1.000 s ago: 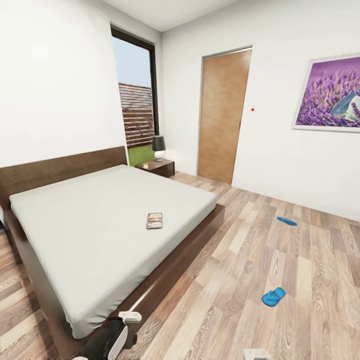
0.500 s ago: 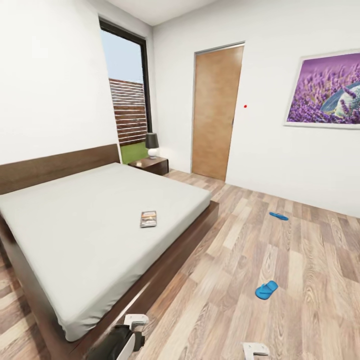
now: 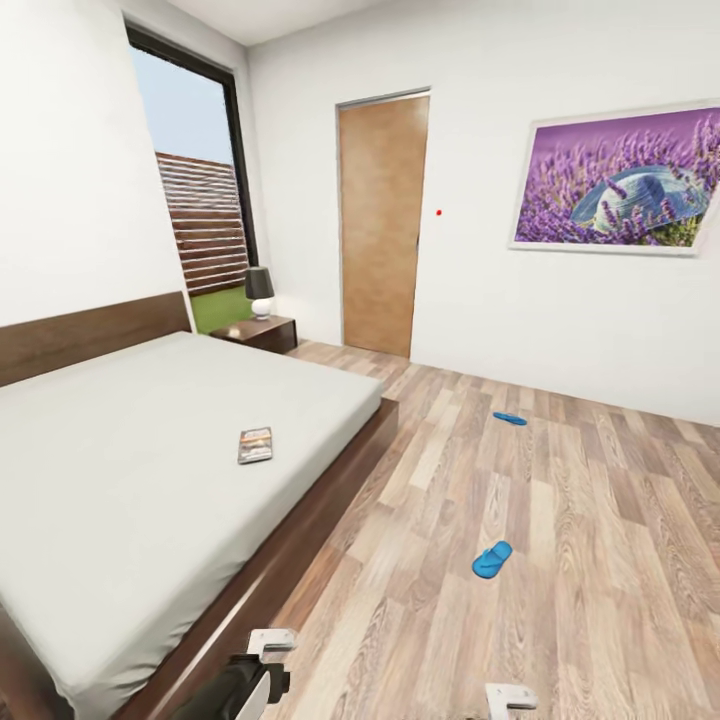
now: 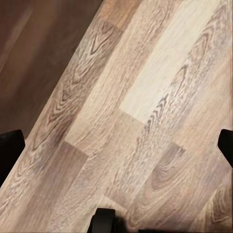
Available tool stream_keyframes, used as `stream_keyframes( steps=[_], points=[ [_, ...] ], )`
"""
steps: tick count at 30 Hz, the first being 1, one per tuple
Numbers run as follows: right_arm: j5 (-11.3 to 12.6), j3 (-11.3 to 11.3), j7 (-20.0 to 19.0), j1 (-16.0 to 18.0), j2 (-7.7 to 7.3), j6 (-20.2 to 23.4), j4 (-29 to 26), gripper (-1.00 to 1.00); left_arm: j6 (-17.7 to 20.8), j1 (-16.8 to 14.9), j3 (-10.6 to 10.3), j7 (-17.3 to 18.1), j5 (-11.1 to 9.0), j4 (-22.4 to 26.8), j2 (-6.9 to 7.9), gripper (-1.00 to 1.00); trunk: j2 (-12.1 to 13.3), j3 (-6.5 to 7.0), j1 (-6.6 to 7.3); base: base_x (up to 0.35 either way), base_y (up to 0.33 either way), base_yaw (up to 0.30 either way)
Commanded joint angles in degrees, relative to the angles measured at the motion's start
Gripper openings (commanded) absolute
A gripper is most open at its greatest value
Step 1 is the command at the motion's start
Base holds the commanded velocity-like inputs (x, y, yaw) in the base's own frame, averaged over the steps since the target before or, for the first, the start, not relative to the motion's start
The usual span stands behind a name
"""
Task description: In the bedroom, move the book from the bed onto either nightstand, and place the two sandals side by side next to the bed.
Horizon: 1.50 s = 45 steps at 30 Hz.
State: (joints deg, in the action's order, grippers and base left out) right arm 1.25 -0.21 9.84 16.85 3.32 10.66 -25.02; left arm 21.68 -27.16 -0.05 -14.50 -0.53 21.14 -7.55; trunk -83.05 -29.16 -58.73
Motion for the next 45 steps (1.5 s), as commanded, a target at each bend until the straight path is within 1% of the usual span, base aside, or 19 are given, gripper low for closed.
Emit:
stream_keyframes(
  steps=[1,12,17,33,38,45],
  points=[
    [0.12,0.0,0.17,0.02,0.03,0.32,-0.1,1.0,0.31,0.01,-0.02,-0.2,-0.07,0.14,-0.01,1.0,-0.03,-0.06,0.0,0.0,0.0,-0.288],
    [0.07,0.11,0.09,0.02,0.1,0.18,-0.37,1.0,-0.1,0.01,0.04,-0.15,-0.16,0.13,-0.01,1.0,-0.03,0.03,0.0,0.0,0.0,-0.288],
    [0.03,0.03,0.13,0.02,0.11,0.36,-0.12,1.0,-1.32,0.01,0.04,-0.17,-0.24,0.13,-0.01,1.0,-0.03,-0.02,0.0,0.0,0.0,-0.244],
    [-0.02,-0.11,0.1,0.02,0.11,0.41,-0.02,1.0,-1.9,0.05,0.05,-0.19,-0.26,0.13,-0.01,1.0,-0.03,-1.34,0.0,0.004,0.0,-0.028],
    [-0.02,-0.07,0.02,0.02,0.09,0.35,-0.02,1.0,-1.9,0.06,0.05,-0.25,-0.26,0.13,-0.01,1.0,-0.03,-1.71,0.0,0.197,0.0,-0.094],
    [-0.02,0.12,-0.42,0.02,0.11,0.26,-0.02,1.0,-1.9,0.09,0.05,-0.26,-0.26,0.1,-0.01,1.0,-0.03,-1.76,0.0,0.326,0.0,-0.269]
  ],
)
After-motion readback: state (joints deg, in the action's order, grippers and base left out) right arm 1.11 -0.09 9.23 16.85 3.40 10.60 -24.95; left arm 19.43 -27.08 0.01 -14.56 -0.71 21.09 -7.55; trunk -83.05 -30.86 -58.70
